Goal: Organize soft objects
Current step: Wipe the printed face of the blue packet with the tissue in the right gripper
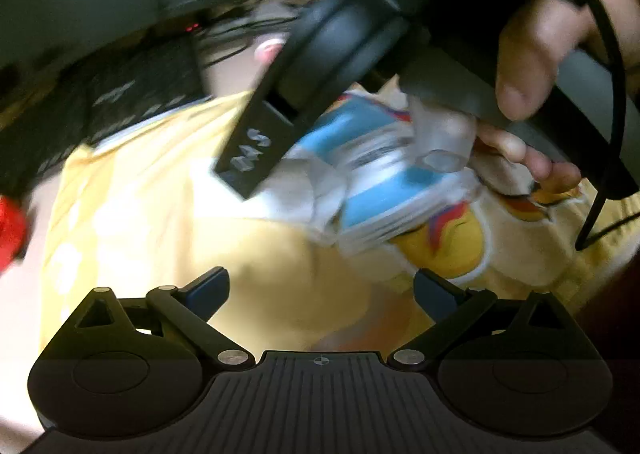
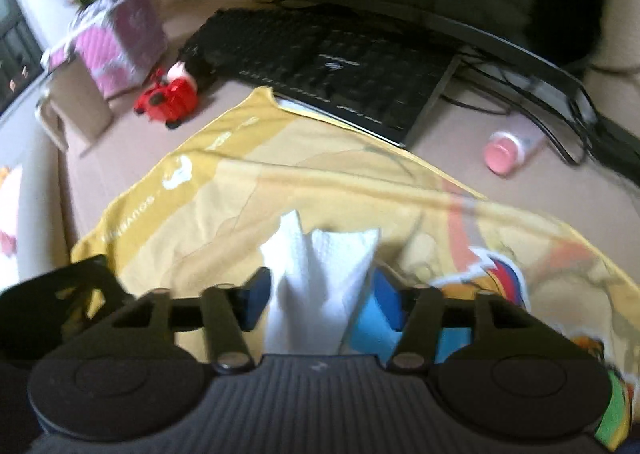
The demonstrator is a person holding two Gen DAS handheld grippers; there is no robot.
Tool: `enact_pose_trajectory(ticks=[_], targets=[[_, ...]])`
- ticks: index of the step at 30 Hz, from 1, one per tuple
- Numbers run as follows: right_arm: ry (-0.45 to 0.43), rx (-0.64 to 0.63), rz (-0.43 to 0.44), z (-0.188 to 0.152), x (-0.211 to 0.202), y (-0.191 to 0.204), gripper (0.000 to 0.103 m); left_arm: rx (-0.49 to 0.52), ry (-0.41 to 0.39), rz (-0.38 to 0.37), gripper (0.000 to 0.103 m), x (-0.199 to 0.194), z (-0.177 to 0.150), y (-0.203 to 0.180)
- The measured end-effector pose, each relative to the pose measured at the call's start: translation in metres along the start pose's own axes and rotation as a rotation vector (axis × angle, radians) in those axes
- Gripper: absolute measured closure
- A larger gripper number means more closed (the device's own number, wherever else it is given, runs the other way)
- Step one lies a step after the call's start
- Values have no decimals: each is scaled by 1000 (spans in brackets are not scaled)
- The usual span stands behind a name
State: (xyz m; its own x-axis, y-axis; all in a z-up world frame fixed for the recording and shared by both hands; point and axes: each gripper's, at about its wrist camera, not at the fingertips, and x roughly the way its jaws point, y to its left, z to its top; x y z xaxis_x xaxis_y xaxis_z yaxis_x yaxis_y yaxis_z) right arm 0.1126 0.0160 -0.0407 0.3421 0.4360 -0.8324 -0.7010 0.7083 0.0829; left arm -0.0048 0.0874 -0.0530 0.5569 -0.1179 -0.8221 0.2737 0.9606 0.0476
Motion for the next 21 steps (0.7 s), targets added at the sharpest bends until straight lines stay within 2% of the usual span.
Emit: enact_pose_trajectory(ticks=[1, 3, 4, 5, 8, 12, 16, 21], targets=[[12, -21, -6, 2, 6, 5, 65, -23, 6, 10, 2, 0, -2, 3], [38, -47, -11, 2, 15, 10, 73, -60, 9, 28, 2, -2, -4, 10], [46, -61, -14, 2, 17, 12, 86, -69, 7, 30, 2, -3, -4, 12], [49, -72, -14, 2, 19, 15, 91, -79, 4, 33, 2, -4, -3, 14], [14, -52, 29, 3, 5, 13, 94, -83, 2, 35, 2, -4, 1, 16], [-38, 110, 77, 2, -34, -17, 94, -44, -9, 7, 2, -1, 11, 8], [-99, 237, 60, -11, -75, -51, 94, 15, -8, -25, 2, 4, 21, -5], [-85, 280, 22, -33, -73, -59, 91, 99, 0, -92, 1, 15, 31, -26]])
